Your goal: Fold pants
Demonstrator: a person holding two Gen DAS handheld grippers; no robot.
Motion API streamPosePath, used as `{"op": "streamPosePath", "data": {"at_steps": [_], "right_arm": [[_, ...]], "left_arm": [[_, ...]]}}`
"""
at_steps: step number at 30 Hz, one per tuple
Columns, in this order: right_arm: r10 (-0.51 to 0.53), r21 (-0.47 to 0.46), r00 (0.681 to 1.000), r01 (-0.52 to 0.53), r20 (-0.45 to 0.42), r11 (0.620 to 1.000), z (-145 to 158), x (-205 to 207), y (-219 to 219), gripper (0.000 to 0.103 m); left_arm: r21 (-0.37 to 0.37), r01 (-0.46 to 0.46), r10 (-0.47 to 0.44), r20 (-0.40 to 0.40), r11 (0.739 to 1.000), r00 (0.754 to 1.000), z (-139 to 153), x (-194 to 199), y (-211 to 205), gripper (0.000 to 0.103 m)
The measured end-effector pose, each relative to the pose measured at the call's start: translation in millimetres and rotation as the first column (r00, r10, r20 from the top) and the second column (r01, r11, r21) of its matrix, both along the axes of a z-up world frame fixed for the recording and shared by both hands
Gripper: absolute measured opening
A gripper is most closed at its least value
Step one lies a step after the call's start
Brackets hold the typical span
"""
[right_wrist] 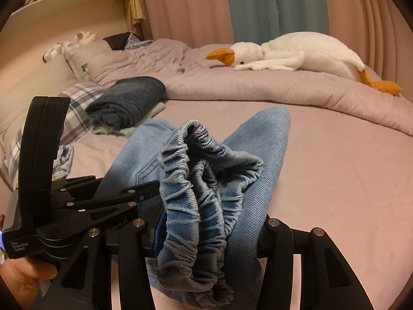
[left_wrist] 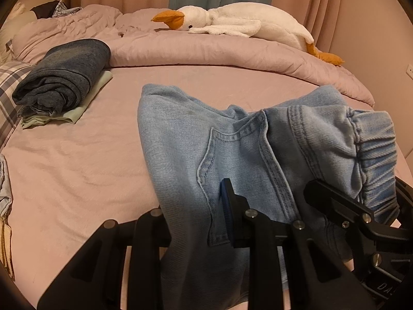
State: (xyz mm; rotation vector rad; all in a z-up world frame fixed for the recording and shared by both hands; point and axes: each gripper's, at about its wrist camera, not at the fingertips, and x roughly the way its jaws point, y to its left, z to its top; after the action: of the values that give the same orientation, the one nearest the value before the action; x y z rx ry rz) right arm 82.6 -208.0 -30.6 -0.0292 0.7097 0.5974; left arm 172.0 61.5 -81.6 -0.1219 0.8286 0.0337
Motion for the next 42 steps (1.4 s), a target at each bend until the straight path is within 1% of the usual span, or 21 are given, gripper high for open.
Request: {"op": "streamPosePath", "data": {"at_steps": [10, 28, 34, 38, 42], "right_arm": [[-0.005, 0.0, 1.0, 0.005, -0.02, 1.0, -9, 12, 4, 0.051], [-0.008, 0.007, 0.998, 0.009, -0.066, 1.0, -16, 28, 4, 0.051], [-0.01, 0.047, 0.993, 0.016, -0.119, 0.999, -21, 39, -5, 0.051], [-0.015, 0.096, 0.983, 0.033, -0.182, 0.995, -30, 49, -15, 0.051], [-0.017, 0.147, 0.968, 0.056, -0.249, 0.988, -42, 56, -26, 0.051]], "left_arm": [[-0.001, -0.004, 0.004, -0.02, 1.0, 1.0, -9, 15, 2, 0.025], [0.009, 0.0, 0.0, -0.054, 1.0, 0.999, -18, 25, 7, 0.025], [0.0, -0.001, 0.001, -0.073, 1.0, 0.997, -22, 29, 13, 0.028], [-0.015, -0.004, 0.003, -0.085, 1.0, 0.996, -25, 29, 17, 0.029], [-0.008, 0.003, -0.003, -0.089, 1.0, 0.996, -26, 28, 18, 0.032]]}}
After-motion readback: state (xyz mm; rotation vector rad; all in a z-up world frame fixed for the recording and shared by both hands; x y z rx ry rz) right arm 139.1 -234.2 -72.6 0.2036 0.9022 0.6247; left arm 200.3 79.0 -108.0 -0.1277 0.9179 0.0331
